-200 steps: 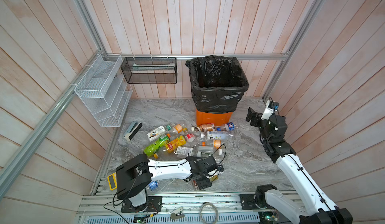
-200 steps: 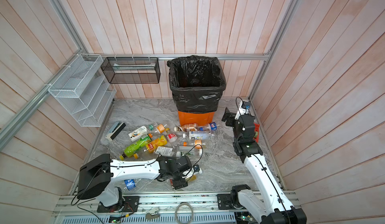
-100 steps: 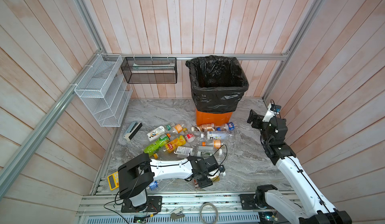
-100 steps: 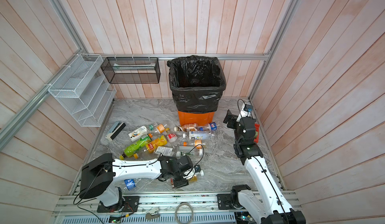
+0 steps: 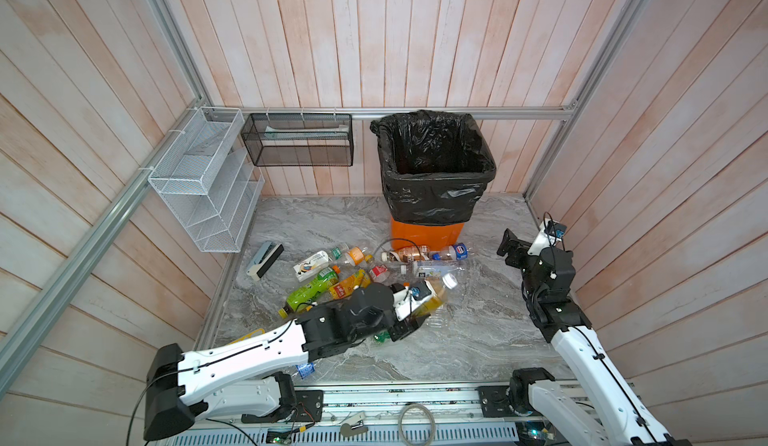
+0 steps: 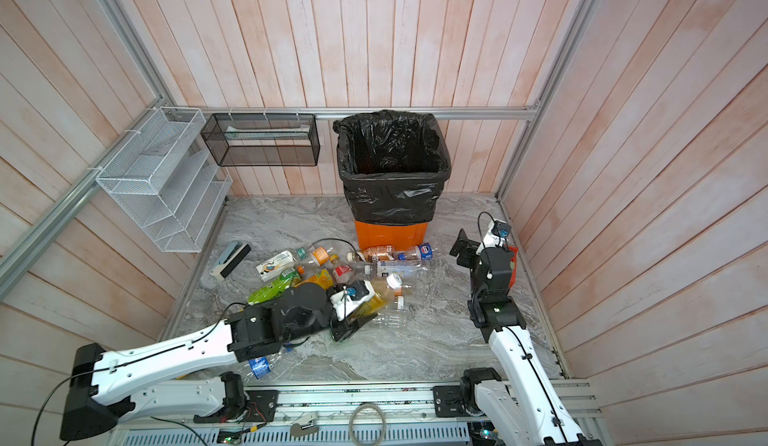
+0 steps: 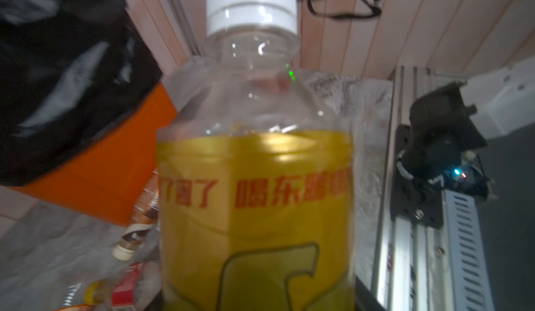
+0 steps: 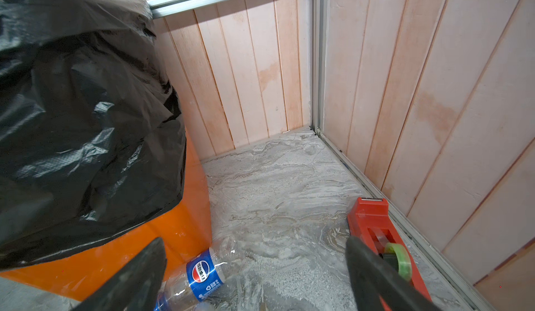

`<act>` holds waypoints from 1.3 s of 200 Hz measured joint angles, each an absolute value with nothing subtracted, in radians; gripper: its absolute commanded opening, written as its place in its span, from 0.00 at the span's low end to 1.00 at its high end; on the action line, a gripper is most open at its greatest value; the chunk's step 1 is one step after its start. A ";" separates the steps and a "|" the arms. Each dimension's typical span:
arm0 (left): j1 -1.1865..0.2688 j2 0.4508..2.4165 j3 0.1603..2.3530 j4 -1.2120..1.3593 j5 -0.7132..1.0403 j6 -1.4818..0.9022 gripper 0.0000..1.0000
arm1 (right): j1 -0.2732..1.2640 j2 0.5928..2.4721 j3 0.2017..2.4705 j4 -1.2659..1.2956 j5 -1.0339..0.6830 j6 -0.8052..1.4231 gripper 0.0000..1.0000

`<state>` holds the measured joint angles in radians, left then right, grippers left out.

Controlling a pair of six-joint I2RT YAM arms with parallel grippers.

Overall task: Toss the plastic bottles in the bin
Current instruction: 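Lift the gold-label bottle with the left gripper over the bin, then open the left gripper to drop the gold-label bottle into the bin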

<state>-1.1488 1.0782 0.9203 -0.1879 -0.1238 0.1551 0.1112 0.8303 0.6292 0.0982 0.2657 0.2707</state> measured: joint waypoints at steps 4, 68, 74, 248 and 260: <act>-1.141 1.055 0.915 -0.155 -0.141 0.167 0.60 | 0.111 0.829 0.625 0.099 0.266 0.272 0.97; -0.855 1.133 1.128 0.290 -0.100 0.260 0.60 | 0.109 0.816 0.608 0.100 0.260 0.303 0.96; -0.821 1.182 1.190 0.303 -0.073 0.255 0.60 | 0.109 0.815 0.608 0.101 0.250 0.308 0.96; -0.595 1.796 1.993 0.055 0.172 -0.070 0.99 | 0.109 0.750 0.607 0.037 0.100 0.329 0.96; -0.607 1.718 1.899 0.103 0.157 -0.050 1.00 | 0.109 0.750 0.601 0.037 0.086 0.329 0.96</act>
